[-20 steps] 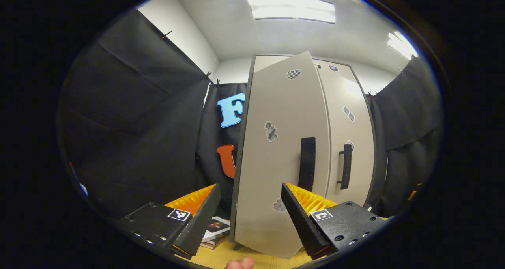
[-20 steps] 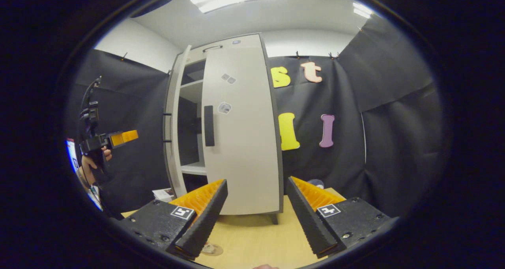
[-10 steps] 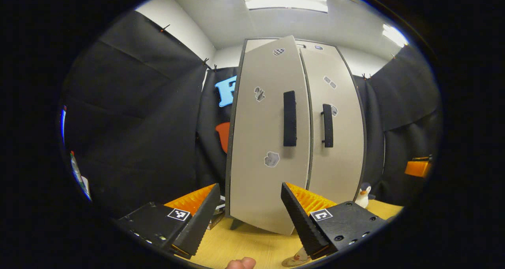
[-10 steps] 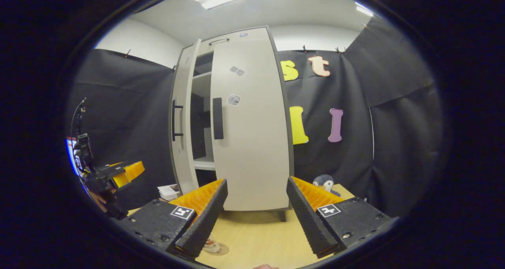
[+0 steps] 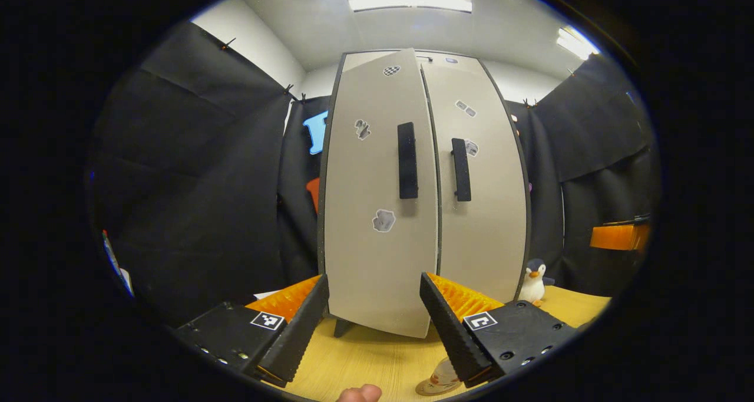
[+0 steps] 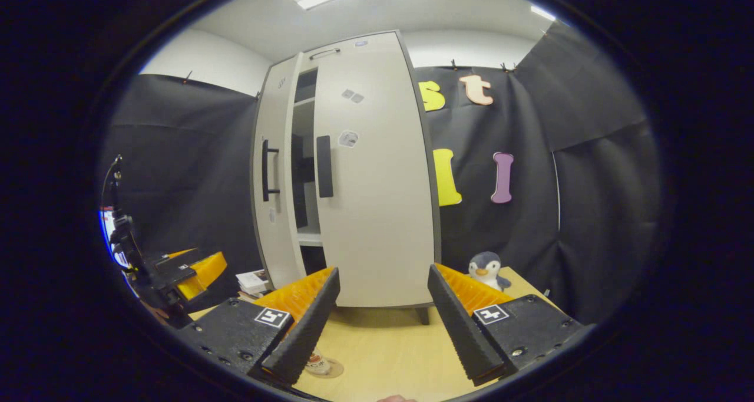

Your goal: Grasp the bottle in the cabinet with the left hand and place it on the coaster, then close the right door with the right hand and the left door with the left hand.

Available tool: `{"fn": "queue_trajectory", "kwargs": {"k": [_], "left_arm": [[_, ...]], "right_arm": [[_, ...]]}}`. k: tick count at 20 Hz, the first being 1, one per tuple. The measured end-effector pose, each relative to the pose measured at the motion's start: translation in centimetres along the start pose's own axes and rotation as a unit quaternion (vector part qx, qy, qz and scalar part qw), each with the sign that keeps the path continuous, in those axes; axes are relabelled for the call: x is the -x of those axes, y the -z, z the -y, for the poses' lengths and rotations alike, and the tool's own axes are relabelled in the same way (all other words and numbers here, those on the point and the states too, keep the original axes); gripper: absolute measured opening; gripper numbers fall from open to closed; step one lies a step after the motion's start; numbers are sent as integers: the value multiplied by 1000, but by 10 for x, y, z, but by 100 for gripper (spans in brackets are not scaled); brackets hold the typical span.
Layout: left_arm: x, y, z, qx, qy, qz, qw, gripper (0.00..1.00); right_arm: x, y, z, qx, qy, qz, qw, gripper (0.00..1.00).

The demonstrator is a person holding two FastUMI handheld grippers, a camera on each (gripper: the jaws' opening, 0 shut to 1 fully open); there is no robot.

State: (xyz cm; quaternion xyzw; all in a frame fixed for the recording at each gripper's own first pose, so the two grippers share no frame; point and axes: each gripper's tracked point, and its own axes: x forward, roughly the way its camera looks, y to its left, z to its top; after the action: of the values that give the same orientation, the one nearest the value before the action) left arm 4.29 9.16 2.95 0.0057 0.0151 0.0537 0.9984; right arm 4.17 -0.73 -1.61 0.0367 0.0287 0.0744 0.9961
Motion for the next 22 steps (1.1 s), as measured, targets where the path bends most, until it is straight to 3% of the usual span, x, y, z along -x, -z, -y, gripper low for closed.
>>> {"fn": "queue_trajectory", "kwargs": {"k": [5,17,18,22], "left_arm": [[-4,-7,12,16,19,8,1000,95],[-3,-14,13,16,19,11,1000,95],[-4,-14,13,19,20,8,1000,99],[-4,-12,11,37,14,-1,999,95]], "right_arm": [[-1,-3,0,-8,3,4,1000,93],[0,-5,2,-13,9,4,1000,93],[0,-4,2,-13,9,3,1000,94],[1,0,0,-15,10,-4,1000,93]]}}
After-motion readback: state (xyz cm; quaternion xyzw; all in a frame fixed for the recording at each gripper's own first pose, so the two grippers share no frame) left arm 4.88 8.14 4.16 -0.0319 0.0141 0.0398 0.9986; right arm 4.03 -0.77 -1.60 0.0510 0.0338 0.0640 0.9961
